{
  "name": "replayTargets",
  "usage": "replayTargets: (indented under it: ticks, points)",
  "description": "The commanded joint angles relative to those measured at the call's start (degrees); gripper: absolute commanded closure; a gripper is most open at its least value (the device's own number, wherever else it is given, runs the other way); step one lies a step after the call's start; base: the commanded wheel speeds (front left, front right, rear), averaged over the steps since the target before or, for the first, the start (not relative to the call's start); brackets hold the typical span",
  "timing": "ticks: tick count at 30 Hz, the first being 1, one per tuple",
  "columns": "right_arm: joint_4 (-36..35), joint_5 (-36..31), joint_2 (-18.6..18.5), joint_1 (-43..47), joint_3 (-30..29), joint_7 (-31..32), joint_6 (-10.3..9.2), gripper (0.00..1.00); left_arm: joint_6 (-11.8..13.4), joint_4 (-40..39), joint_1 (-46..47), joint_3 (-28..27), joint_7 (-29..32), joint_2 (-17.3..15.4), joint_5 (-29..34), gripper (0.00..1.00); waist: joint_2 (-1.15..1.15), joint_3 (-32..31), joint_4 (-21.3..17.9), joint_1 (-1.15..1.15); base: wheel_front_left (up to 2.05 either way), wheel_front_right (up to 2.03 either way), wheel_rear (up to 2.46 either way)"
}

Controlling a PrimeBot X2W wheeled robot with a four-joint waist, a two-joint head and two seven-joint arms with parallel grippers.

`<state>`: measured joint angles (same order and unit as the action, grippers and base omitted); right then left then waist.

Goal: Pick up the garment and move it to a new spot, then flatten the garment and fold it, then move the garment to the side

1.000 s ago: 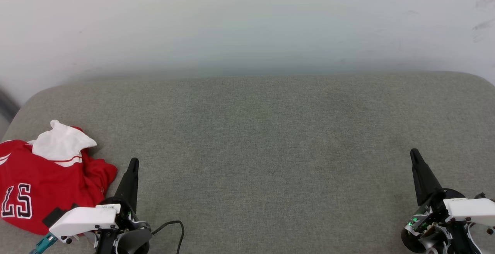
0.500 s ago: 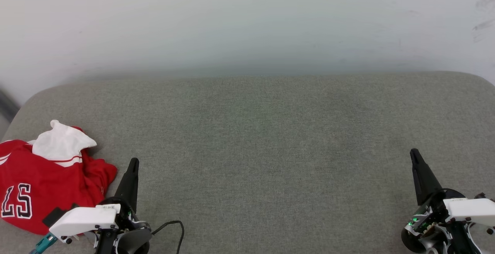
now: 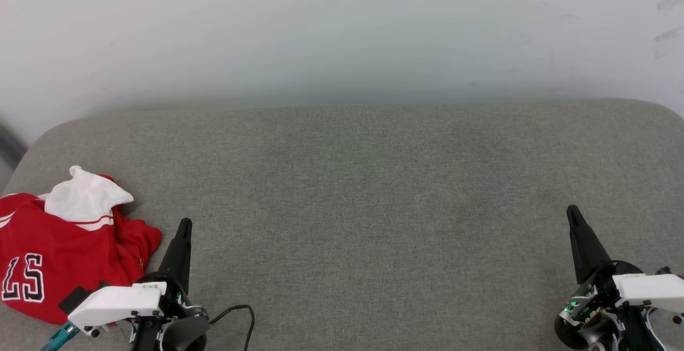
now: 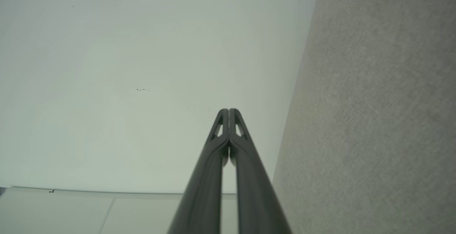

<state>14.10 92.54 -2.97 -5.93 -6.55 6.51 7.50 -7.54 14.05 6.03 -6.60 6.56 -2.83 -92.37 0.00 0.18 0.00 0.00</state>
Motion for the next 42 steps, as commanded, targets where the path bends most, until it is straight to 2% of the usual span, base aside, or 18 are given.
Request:
replayTargets:
  ticks: [1,4,5,16,23,30,42]
  points:
    - [0.1,-0.3,0.2,-0.6,0.0,0.0,-0.02,1.0,-0.1,0.0,0.4,-0.1,0.1,0.1,-0.1,1.0,0.0,0.0,0.0,0.0,0.0,0.0,0.0]
    - [0.1,-0.3,0.2,-0.6,0.0,0.0,-0.02,1.0,-0.1,0.0,0.4,-0.1,0.1,0.1,-0.1,1.0,0.0,0.0,0.0,0.0,0.0,0.0,0.0]
    - [0.0,0.0,0.0,0.0,0.0,0.0,0.0,0.0,0.0,0.0,0.0,0.0,0.0,0.0,0.0,0.0,0.0,0.0,0.0,0.0,0.0,0.0,0.0]
    - [-2.2,-1.5,-0.2,1.5,1.5,-2.3,-0.01,0.0,0.0,-0.8,0.2,3.9,-2.5,0.0,0.6,0.0,0.0,0.0,0.1,0.0,0.0,0.0,0.0]
    - [-3.9,-4.8,-1.0,2.3,3.0,-4.3,0.0,0.0,0.0,-2.5,0.3,5.9,-4.4,0.0,3.3,0.0,0.0,0.0,0.3,0.0,0.0,0.0,0.0]
    - [-5.8,-10.3,-0.9,2.9,3.0,-6.1,0.0,0.0,0.0,-4.2,0.3,8.1,-6.1,0.0,8.7,0.0,0.0,-0.1,0.6,0.0,0.0,0.0,0.0]
    - [-8.6,-25.3,-0.9,4.1,3.5,-8.8,0.01,0.0,0.0,-4.5,0.6,11.0,-8.9,0.0,24.3,0.0,0.0,-0.3,1.0,0.0,0.0,0.0,0.0]
